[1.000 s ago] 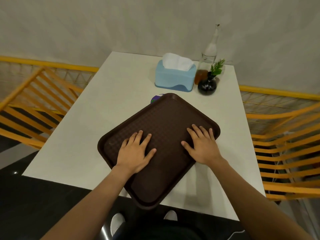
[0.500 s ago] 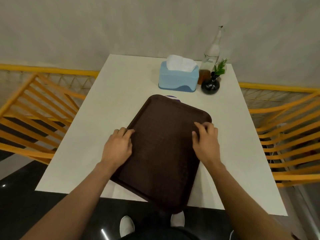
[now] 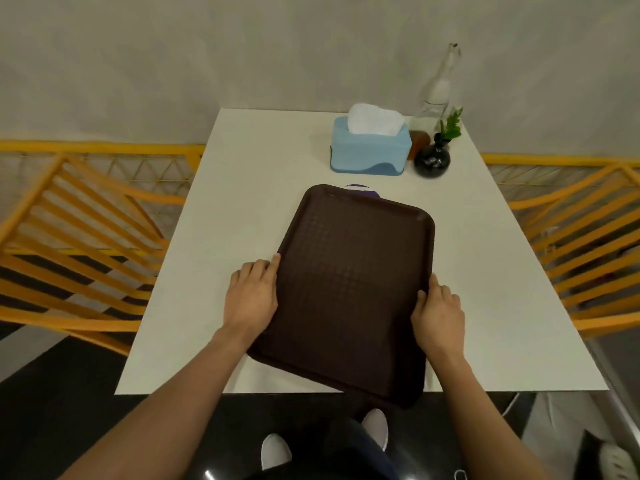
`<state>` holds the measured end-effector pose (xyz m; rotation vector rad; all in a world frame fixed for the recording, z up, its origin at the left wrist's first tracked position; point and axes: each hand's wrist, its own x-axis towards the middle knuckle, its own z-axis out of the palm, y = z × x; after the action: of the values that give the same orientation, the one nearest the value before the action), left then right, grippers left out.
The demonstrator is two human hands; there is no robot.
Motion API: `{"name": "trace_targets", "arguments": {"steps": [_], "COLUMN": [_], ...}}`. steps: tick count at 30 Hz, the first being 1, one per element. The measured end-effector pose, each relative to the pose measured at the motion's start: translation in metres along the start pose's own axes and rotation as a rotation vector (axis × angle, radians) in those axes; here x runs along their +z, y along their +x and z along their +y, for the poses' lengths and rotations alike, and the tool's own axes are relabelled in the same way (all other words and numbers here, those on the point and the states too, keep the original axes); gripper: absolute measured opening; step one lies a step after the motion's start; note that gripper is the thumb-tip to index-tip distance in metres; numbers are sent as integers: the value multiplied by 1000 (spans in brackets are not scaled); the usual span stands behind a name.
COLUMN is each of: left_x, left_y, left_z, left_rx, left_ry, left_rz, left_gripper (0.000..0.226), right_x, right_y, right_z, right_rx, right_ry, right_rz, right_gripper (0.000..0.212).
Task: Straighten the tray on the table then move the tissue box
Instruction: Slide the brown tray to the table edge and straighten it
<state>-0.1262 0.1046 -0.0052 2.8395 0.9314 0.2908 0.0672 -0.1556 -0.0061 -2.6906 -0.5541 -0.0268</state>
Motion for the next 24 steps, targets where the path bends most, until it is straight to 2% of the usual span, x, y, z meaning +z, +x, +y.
{"name": "trace_targets", "arguments": {"steps": [5,11,19,24], "left_x": [-4,-2,-8,-17], "left_y": [-11,-18,-19,-20], "left_z": [-23,-50,-82,-110], "left_rx": [-61,-211,-362,-417], "left_ry": [-34,-50,-59,-86], "left_rz": [21,24,55,62], "left_gripper": [47,49,49,49], "right_x": [10,26,49,58], "right_y": [3,24,54,60], "right_z": [-21,-54,-99,-131], "right_rx": [-58,-153,-266,-354], "right_ry": [-82,-85,-50,-68], "right_rz": [28,23,-89,-190], "right_gripper": [43,42,44,55]}}
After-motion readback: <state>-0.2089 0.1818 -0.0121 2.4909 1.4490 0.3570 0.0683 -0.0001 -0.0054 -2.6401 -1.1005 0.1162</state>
